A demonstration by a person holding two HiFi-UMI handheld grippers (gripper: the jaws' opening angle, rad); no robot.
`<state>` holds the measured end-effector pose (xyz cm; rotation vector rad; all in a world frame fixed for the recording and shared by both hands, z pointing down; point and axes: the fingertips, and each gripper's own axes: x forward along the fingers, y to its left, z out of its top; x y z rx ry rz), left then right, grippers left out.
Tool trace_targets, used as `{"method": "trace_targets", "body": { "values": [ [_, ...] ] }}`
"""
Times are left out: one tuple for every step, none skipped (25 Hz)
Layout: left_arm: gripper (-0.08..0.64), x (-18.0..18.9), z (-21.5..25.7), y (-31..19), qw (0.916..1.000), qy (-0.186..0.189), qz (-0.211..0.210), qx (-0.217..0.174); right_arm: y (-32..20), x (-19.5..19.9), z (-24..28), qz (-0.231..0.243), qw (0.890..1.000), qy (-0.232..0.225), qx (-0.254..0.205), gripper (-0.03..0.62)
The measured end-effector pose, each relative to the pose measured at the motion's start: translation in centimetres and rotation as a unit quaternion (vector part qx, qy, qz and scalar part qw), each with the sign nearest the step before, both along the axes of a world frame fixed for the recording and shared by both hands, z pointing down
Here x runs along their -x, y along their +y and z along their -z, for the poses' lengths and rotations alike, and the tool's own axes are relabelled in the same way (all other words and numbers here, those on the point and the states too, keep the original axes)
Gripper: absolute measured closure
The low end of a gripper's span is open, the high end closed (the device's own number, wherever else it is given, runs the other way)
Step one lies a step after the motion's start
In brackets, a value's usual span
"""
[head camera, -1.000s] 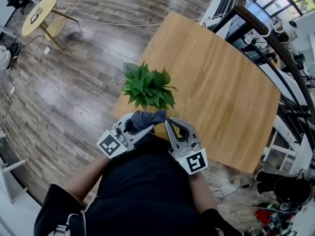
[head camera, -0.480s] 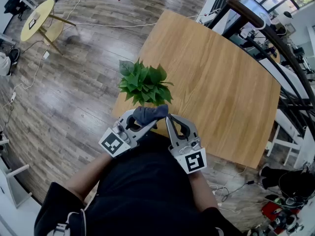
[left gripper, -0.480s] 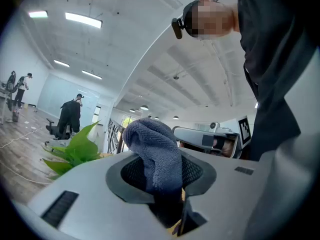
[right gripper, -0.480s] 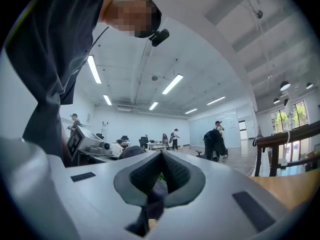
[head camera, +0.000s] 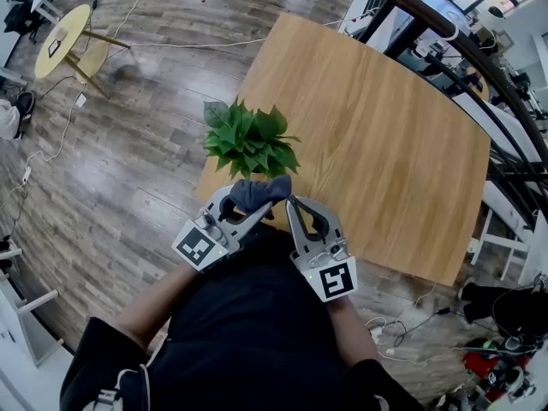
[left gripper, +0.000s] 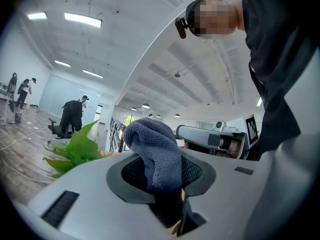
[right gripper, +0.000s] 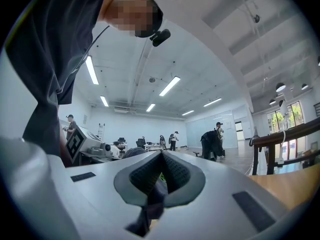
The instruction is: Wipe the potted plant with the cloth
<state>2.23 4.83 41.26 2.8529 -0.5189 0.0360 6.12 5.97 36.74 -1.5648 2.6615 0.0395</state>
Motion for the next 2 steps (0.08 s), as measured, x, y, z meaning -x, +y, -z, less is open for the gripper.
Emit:
{"method": "trace_targets", "body": {
  "values": [
    [0.422,-0.04,0.00,0.00,1.0000,0.000,0.000,-0.002,0.05,-0.06,-0.03,-0.002,1.000,-0.001,0.000,0.575],
    [0.422,-0.09,0.00,0.01,1.0000,0.001,0.000,-0.004,0.09,-0.12,-0.07,-0.004,1.000,-0.002,0.000,0.575]
  ]
}}
